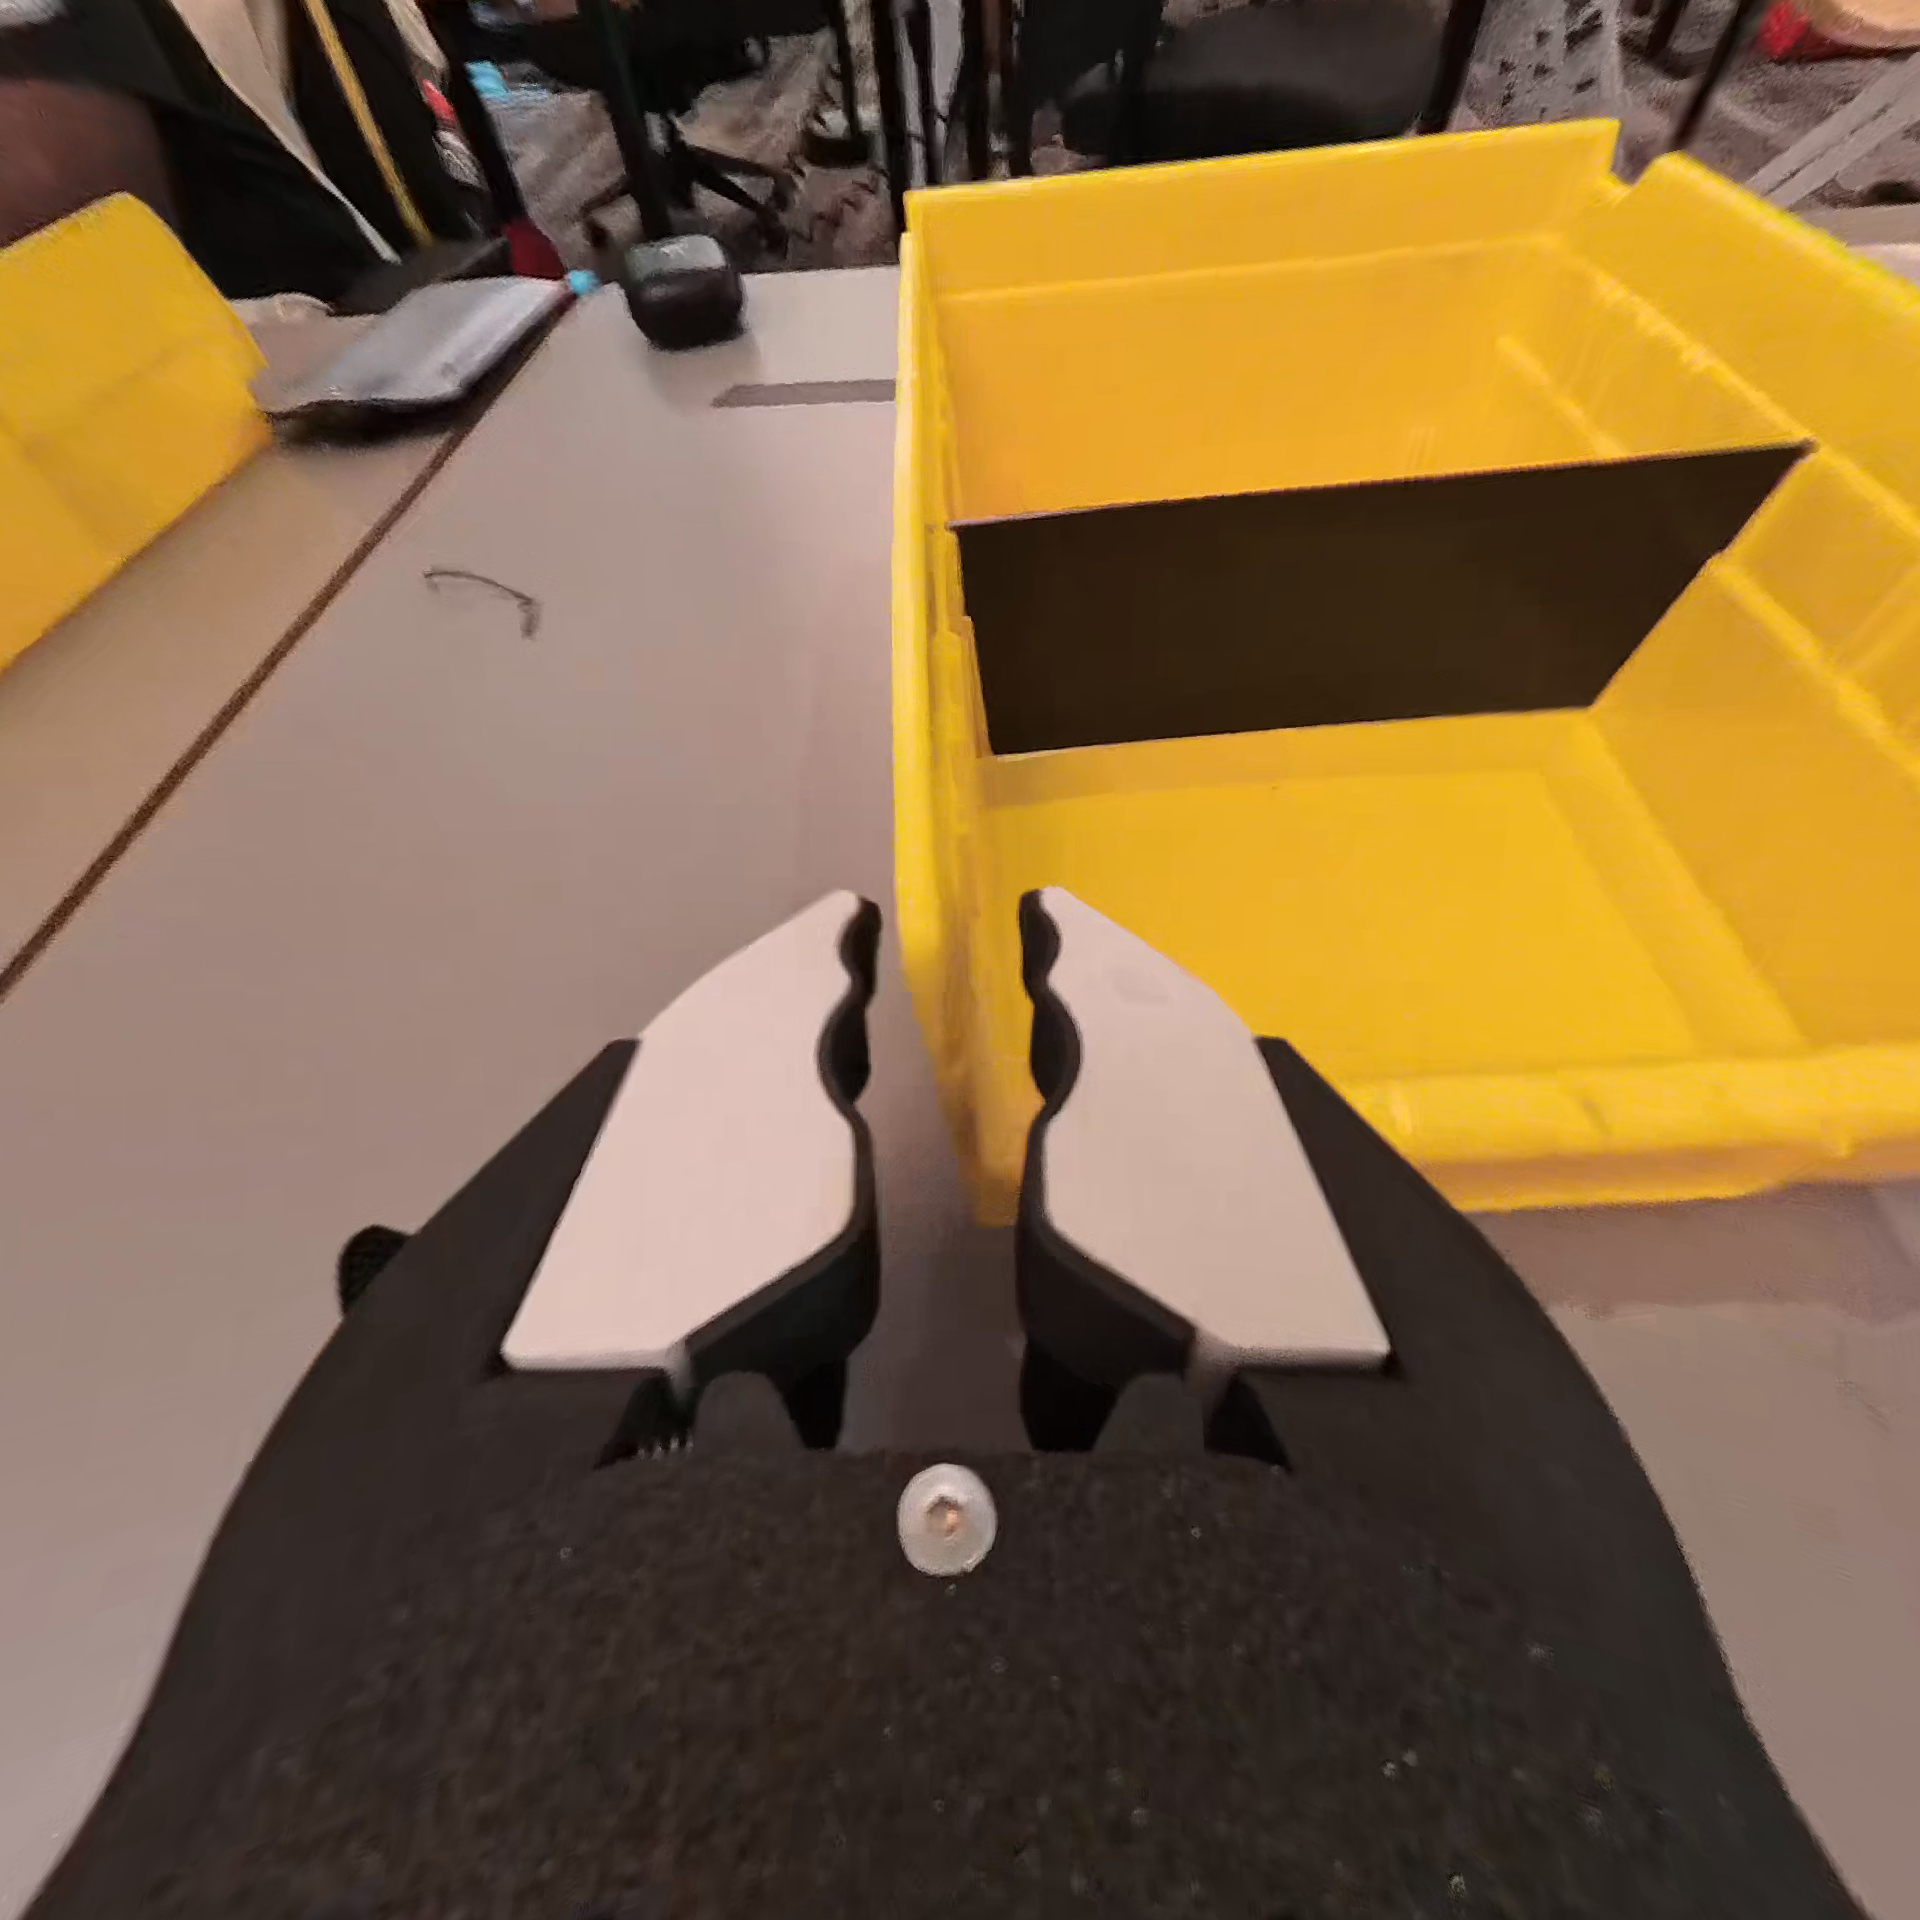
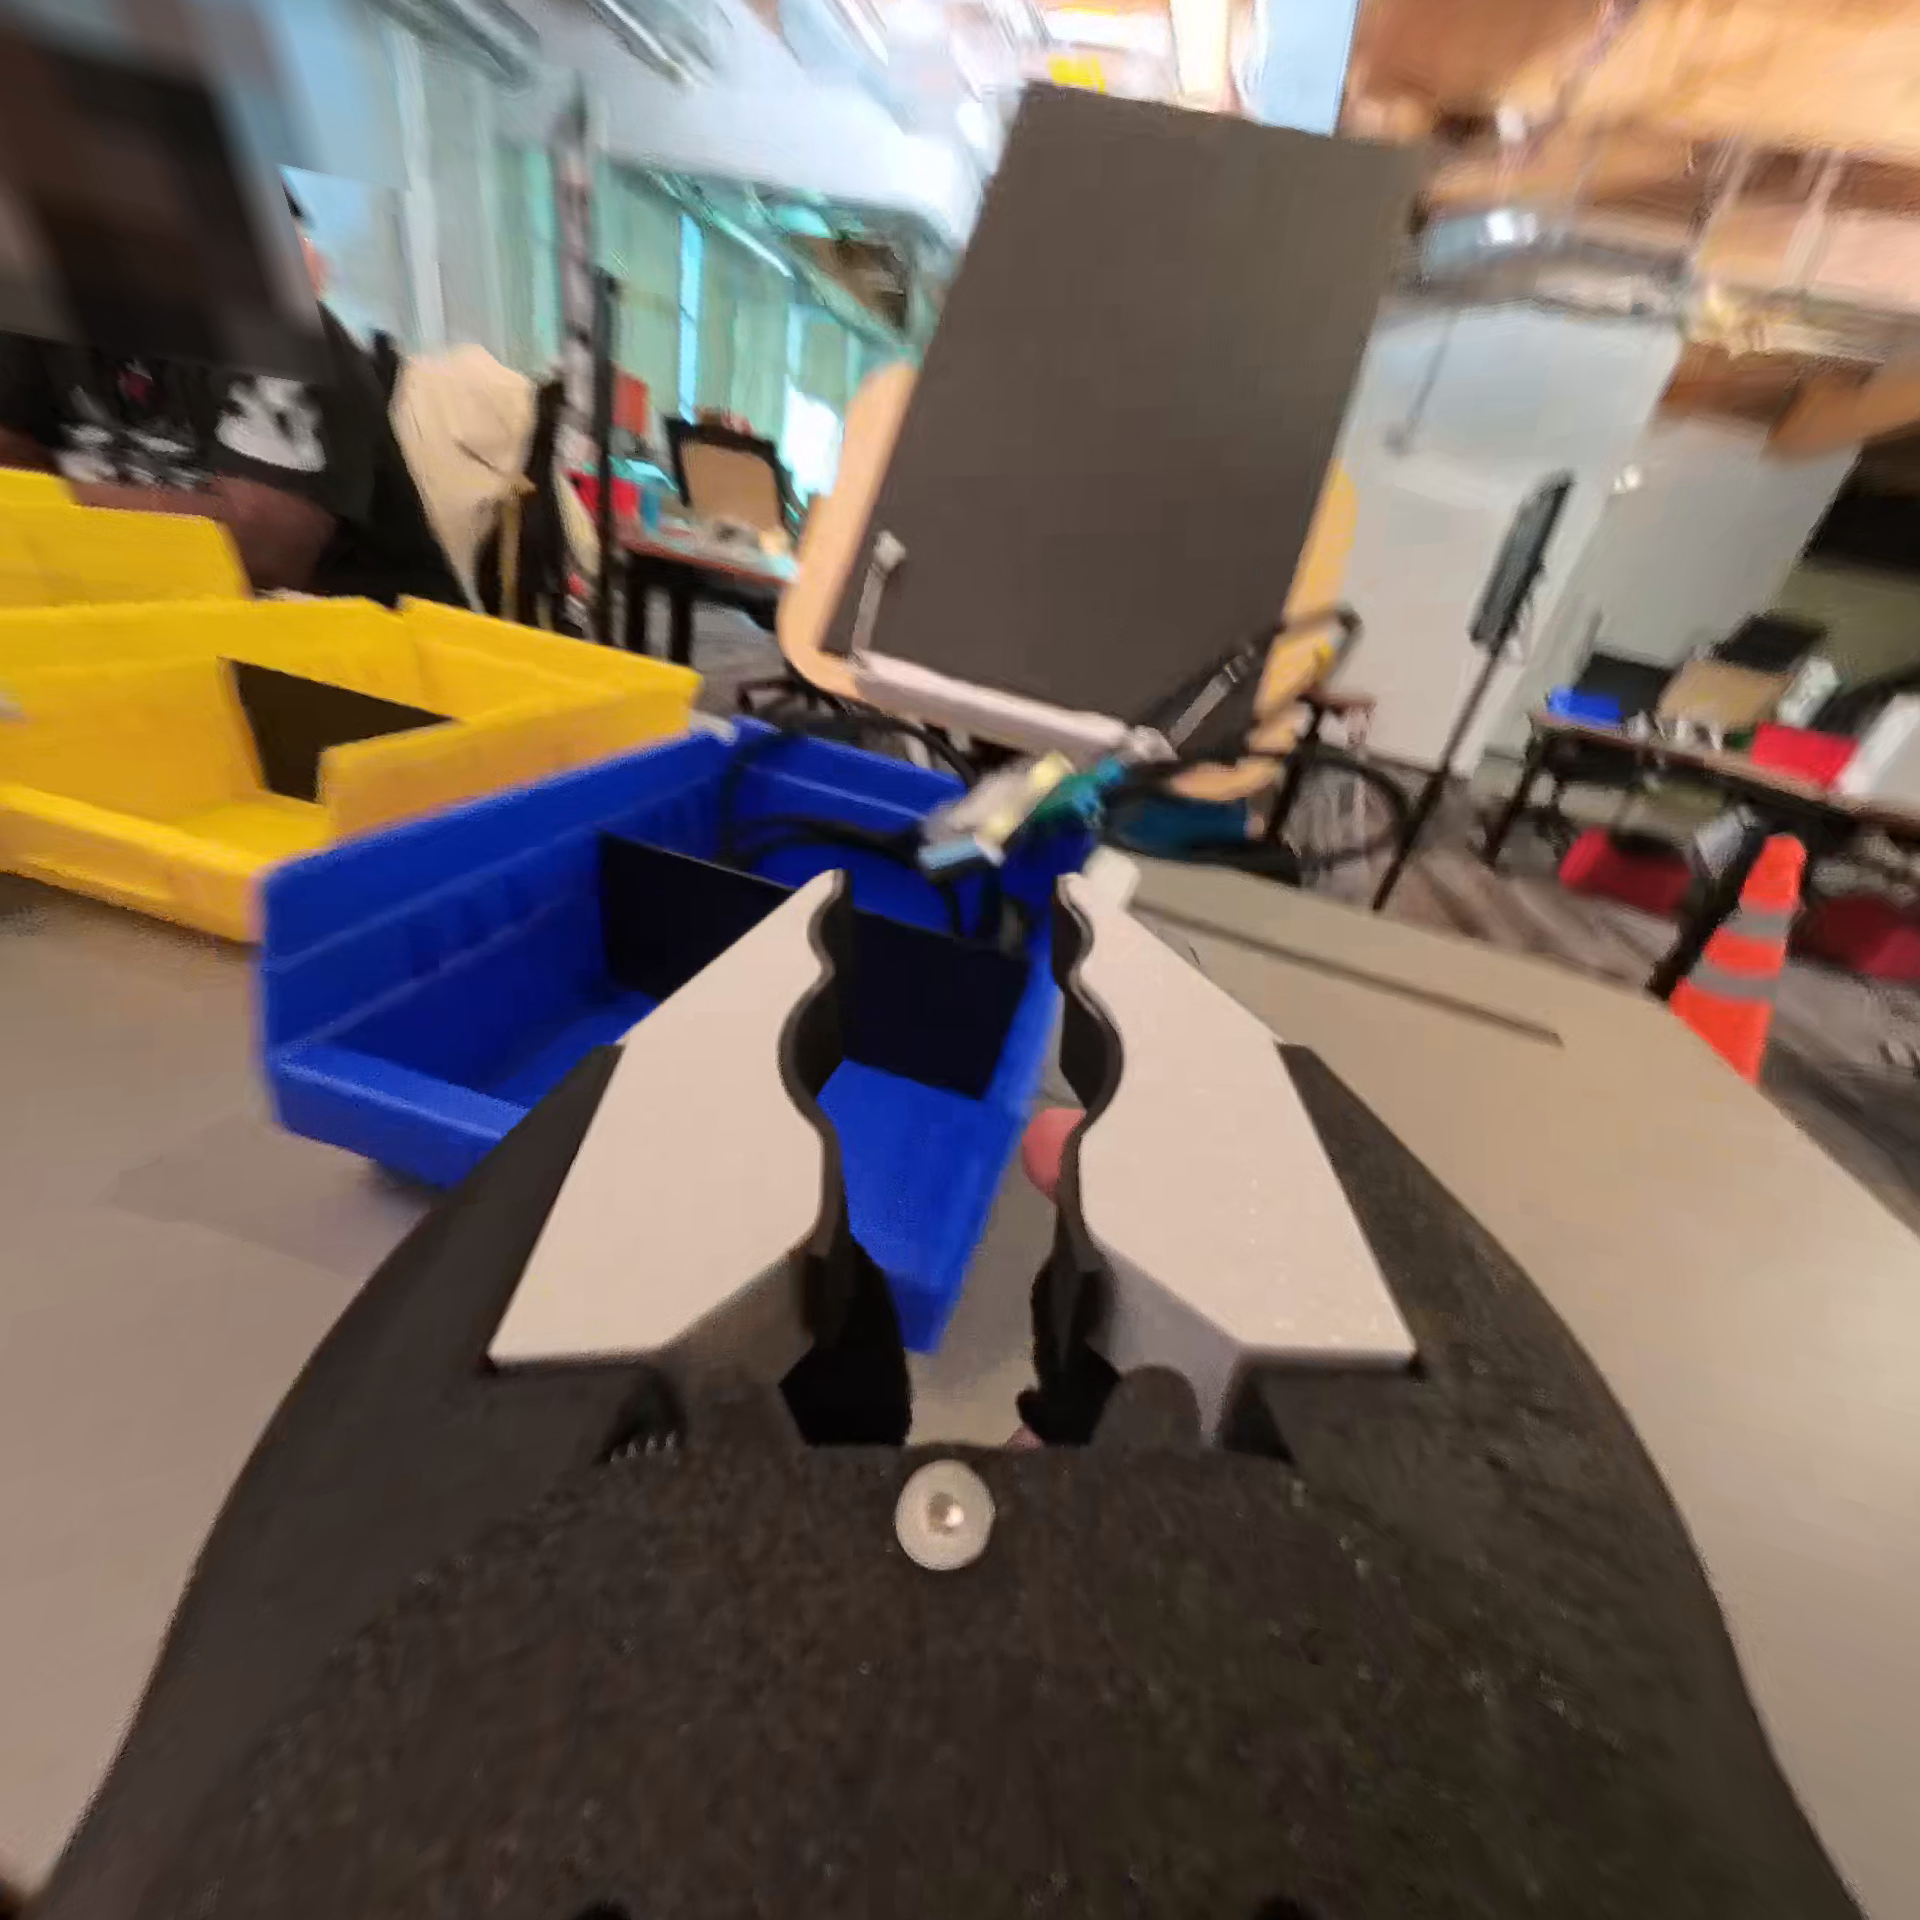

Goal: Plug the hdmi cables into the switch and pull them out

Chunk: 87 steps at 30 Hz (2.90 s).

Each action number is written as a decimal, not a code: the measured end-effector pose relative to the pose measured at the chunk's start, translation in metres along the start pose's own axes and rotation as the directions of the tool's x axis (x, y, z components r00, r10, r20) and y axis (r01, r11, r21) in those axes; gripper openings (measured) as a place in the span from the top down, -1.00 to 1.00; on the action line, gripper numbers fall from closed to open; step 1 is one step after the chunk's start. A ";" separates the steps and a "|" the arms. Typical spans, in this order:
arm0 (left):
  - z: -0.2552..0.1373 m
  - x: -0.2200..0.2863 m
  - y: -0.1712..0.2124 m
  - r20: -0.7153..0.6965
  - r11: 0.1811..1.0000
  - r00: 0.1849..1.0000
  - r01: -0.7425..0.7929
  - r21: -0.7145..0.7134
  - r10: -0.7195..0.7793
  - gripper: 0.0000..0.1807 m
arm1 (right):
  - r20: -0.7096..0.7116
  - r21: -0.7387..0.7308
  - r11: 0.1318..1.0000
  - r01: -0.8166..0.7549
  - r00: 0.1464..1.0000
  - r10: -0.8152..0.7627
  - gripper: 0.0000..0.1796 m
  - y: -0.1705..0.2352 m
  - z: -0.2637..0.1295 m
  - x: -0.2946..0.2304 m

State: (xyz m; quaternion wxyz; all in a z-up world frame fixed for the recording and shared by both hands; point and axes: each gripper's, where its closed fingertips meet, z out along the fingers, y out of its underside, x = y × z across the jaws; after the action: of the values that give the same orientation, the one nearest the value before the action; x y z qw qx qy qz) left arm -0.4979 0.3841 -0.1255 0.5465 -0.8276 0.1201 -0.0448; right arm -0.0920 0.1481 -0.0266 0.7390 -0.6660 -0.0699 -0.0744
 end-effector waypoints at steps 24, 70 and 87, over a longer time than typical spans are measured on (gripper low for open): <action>-0.216 0.049 0.049 0.149 0.992 0.984 -0.112 0.057 0.102 0.94 | 0.238 -0.380 0.915 -0.135 0.942 0.238 0.97 0.038 0.038 -0.235; -0.126 0.576 0.004 -0.711 0.904 0.605 -0.413 0.106 0.360 0.73 | -0.414 -0.484 0.810 -0.331 0.902 0.120 0.88 0.175 -0.036 0.329; -0.070 0.277 0.022 -0.328 0.986 0.932 -0.164 0.000 0.155 0.59 | 0.212 -0.522 0.847 -0.098 0.948 0.240 0.37 0.082 0.018 0.012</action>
State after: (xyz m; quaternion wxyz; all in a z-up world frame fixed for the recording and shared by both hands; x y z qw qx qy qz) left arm -0.2474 0.2449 -0.1339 0.5092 -0.8037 0.2765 -0.1351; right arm -0.0641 0.1738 -0.1024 0.5261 -0.8432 -0.0881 0.0668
